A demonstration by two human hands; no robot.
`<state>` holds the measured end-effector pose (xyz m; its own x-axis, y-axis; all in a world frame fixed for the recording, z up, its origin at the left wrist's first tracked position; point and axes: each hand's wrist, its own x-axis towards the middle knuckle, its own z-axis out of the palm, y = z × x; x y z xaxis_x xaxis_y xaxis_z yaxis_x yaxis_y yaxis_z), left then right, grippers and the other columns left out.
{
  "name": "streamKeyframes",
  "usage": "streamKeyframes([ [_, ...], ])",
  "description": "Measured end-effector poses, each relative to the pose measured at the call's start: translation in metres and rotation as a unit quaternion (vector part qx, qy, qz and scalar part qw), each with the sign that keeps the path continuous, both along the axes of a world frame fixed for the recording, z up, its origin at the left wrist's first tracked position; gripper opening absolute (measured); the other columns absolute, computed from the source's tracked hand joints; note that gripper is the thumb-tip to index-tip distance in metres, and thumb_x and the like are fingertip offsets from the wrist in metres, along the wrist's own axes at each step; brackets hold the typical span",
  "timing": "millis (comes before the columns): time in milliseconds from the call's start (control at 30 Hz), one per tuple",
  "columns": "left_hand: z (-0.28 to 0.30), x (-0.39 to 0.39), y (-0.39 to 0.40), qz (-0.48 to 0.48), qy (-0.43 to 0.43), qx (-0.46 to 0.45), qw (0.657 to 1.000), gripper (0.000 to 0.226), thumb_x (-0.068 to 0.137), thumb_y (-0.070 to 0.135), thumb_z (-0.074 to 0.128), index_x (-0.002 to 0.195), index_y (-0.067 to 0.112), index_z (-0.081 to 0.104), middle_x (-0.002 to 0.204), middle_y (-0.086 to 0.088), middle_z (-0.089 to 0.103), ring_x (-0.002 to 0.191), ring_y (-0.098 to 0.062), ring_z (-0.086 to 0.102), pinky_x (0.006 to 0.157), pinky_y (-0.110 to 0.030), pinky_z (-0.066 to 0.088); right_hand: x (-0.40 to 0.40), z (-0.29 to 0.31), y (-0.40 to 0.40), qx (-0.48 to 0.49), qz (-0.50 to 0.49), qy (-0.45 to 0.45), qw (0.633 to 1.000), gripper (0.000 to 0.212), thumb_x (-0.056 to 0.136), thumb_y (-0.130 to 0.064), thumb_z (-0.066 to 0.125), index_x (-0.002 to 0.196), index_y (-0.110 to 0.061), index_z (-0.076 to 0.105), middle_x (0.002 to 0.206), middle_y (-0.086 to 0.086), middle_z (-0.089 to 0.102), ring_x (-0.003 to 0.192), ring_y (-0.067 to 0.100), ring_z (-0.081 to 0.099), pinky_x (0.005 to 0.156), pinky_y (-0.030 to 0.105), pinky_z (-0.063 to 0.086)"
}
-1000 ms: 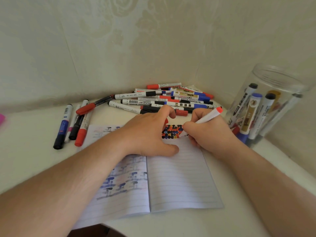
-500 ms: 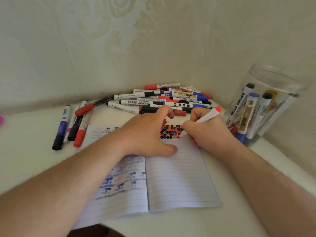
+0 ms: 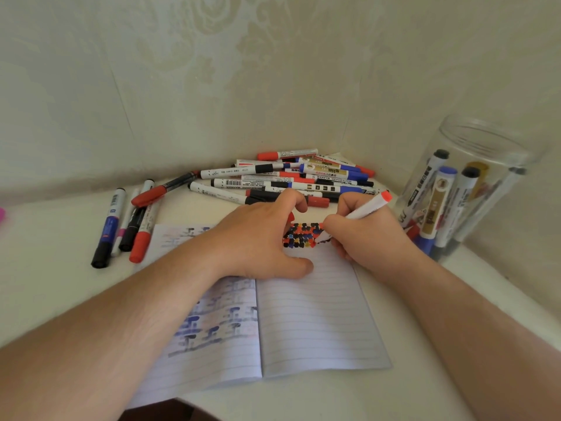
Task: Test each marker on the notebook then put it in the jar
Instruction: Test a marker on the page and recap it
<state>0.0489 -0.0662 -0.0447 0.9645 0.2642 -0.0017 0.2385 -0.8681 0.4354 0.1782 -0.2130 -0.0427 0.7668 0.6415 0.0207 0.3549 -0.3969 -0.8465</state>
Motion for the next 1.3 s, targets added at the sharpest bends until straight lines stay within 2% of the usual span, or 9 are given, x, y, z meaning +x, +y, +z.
streamKeyframes([
  [167, -0.006, 0.0, 0.005, 0.004, -0.03, -0.044, 0.999, 0.057, 0.087, 0.046, 0.072, 0.125, 0.037, 0.031, 0.102, 0.014, 0.057, 0.091, -0.007, 0.058, 0.075, -0.03, 0.048, 0.002, 0.0, 0.0, 0.014, 0.008, 0.008, 1.0, 0.028, 0.088, -0.011, 0.068, 0.067, -0.017, 0.051, 0.054, 0.001, 0.058, 0.048, 0.011, 0.053, 0.047, 0.025, 0.043],
  [267, -0.01, -0.002, 0.013, 0.015, -0.099, -0.121, 0.988, 0.024, 0.105, 0.022, 0.052, 0.117, 0.034, 0.035, 0.104, 0.014, 0.066, 0.097, -0.005, 0.063, 0.085, -0.031, 0.053, 0.007, 0.002, -0.004, 0.14, 0.008, 0.086, 0.986, 0.033, 0.09, -0.008, 0.068, 0.067, -0.02, 0.049, 0.052, -0.003, 0.045, 0.044, 0.011, 0.039, 0.043, 0.024, 0.032],
  [367, -0.009, -0.004, 0.015, 0.011, -0.113, -0.138, 0.984, 0.018, 0.107, 0.018, 0.051, 0.113, 0.032, 0.041, 0.107, 0.023, 0.069, 0.103, 0.005, 0.061, 0.084, -0.017, 0.047, 0.008, 0.005, -0.006, 0.258, 0.04, 0.207, 0.943, 0.037, 0.097, 0.002, 0.064, 0.069, -0.017, 0.049, 0.053, 0.002, 0.041, 0.044, 0.014, 0.028, 0.041, 0.023, 0.024],
  [500, -0.008, -0.006, 0.014, 0.003, -0.116, -0.148, 0.982, 0.018, 0.106, 0.016, 0.054, 0.109, 0.031, 0.046, 0.107, 0.026, 0.07, 0.104, 0.01, 0.06, 0.08, -0.006, 0.043, 0.004, 0.004, -0.002, 0.267, 0.066, 0.22, 0.936, 0.037, 0.097, 0.0, 0.067, 0.068, -0.017, 0.051, 0.056, 0.007, 0.043, 0.046, 0.016, 0.03, 0.04, 0.023, 0.027],
  [667, -0.007, -0.005, 0.012, -0.008, -0.11, -0.139, 0.984, 0.021, 0.106, 0.016, 0.055, 0.106, 0.034, 0.045, 0.107, 0.026, 0.071, 0.106, 0.008, 0.061, 0.093, -0.023, 0.051, 0.002, 0.002, -0.001, 0.263, 0.069, 0.211, 0.939, 0.032, 0.096, -0.002, 0.069, 0.072, -0.014, 0.052, 0.057, 0.008, 0.046, 0.046, 0.015, 0.035, 0.042, 0.024, 0.029],
  [1033, -0.004, -0.007, 0.009, -0.05, -0.105, -0.137, 0.984, 0.021, 0.1, 0.025, 0.067, 0.109, 0.028, 0.048, 0.108, 0.028, 0.073, 0.104, 0.01, 0.064, 0.096, -0.029, 0.051, 0.005, -0.006, 0.004, 0.237, 0.087, 0.187, 0.949, 0.01, 0.075, -0.027, 0.078, 0.084, -0.022, 0.075, 0.07, 0.004, 0.064, 0.065, 0.017, 0.055, 0.059, 0.028, 0.049],
  [1100, -0.004, -0.007, 0.007, -0.062, -0.103, -0.131, 0.984, 0.029, 0.094, 0.031, 0.074, 0.106, 0.028, 0.048, 0.104, 0.028, 0.075, 0.102, 0.01, 0.066, 0.095, -0.027, 0.05, 0.008, -0.008, 0.007, 0.253, 0.066, 0.207, 0.943, 0.029, 0.078, -0.02, 0.078, 0.107, -0.018, 0.073, 0.082, 0.005, 0.073, 0.075, 0.019, 0.065, 0.065, 0.026, 0.056],
  [1200, -0.004, -0.007, 0.004, -0.048, -0.118, -0.125, 0.984, 0.039, 0.08, 0.04, 0.086, 0.096, 0.031, 0.051, 0.092, 0.021, 0.077, 0.09, 0.007, 0.068, 0.081, -0.015, 0.047, 0.009, -0.012, 0.009, 0.244, 0.053, 0.189, 0.95, 0.08, 0.087, -0.006, 0.079, 0.153, -0.029, 0.04, 0.105, 0.025, 0.075, 0.096, 0.038, 0.076, 0.083, 0.046, 0.064],
  [1300, -0.004, -0.008, 0.002, -0.031, -0.122, -0.119, 0.985, 0.046, 0.069, 0.042, 0.093, 0.088, 0.033, 0.053, 0.086, 0.018, 0.075, 0.08, 0.001, 0.067, 0.069, -0.015, 0.048, 0.006, -0.013, 0.009, 0.217, 0.073, 0.163, 0.96, 0.078, 0.093, -0.002, 0.074, 0.151, -0.036, 0.036, 0.103, 0.033, 0.071, 0.088, 0.035, 0.074, 0.079, 0.046, 0.063],
])
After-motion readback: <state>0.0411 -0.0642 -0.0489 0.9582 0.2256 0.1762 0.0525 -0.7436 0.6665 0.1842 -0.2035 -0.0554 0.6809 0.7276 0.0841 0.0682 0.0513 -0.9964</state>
